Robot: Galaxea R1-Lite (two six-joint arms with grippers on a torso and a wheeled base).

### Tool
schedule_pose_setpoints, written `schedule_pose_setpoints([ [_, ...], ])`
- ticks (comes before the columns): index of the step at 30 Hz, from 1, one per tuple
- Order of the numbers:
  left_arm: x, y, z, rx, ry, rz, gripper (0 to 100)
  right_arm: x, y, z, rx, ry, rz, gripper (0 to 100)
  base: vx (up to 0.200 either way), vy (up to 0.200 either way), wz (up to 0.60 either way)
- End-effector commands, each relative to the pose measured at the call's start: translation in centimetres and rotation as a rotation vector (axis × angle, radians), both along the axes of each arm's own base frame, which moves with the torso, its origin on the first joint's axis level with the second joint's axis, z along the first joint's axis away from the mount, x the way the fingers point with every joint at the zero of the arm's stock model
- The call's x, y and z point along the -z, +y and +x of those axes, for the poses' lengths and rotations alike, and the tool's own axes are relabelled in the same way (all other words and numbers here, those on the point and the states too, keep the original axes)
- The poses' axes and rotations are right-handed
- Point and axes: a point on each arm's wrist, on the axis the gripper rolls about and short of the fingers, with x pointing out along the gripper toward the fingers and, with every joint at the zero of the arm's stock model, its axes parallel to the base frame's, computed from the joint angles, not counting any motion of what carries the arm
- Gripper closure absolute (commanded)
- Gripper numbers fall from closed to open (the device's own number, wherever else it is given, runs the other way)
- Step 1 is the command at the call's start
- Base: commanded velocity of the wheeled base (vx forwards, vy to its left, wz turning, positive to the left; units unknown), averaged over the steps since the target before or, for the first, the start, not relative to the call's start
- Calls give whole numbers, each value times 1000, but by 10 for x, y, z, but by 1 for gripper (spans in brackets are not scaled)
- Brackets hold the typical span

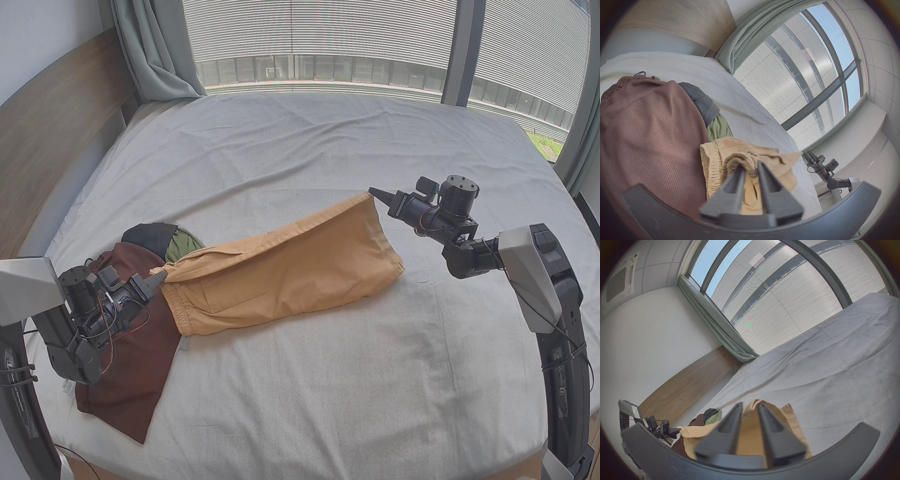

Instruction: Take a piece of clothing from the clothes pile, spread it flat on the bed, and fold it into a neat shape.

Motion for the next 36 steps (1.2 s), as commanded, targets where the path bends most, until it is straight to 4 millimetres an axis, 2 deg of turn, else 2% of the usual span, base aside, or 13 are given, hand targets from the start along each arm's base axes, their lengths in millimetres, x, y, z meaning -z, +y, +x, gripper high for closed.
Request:
schedule_pose_setpoints([
  [1, -2, 3, 7, -10, -24, -3, 0, -3, 1, 4, 16, -27, 9, 0, 0, 0, 0],
  [6, -10, 18, 15, -83, -69, 0, 0, -2, 4, 3, 49, -27, 15, 0, 0, 0, 0],
  [9, -11, 22, 15, -95, -75, 3, 0, -12, 7, -10, 39, -21, 13, 0, 0, 0, 0],
  [11, -12, 22, 15, -95, -77, 3, 0, -12, 8, -17, 33, 0, 7, 0, 0, 0, 0],
  [13, -14, 20, 13, -91, -79, 6, 0, -11, 12, -33, 18, 31, -4, 0, 0, 0, 0],
  [14, -14, 20, 13, -91, -79, 6, 0, -11, 12, -33, 18, 31, -4, 0, 0, 0, 0],
  [15, -18, 18, 11, -88, -87, 6, 0, -9, 14, -44, 12, 44, -10, 0, 0, 0, 0],
  [19, -25, 16, 6, -80, -96, 5, 0, -10, 16, -63, -2, 57, -17, 0, 0, 0, 0],
  [30, -46, 6, -4, -54, -143, 6, 0, -19, 20, -88, -26, 83, -25, 0, 0, 0, 0],
  [36, -58, -4, -14, -20, -168, 5, 0, -14, 30, -100, -52, 103, -33, 0, 0, 0, 0],
])
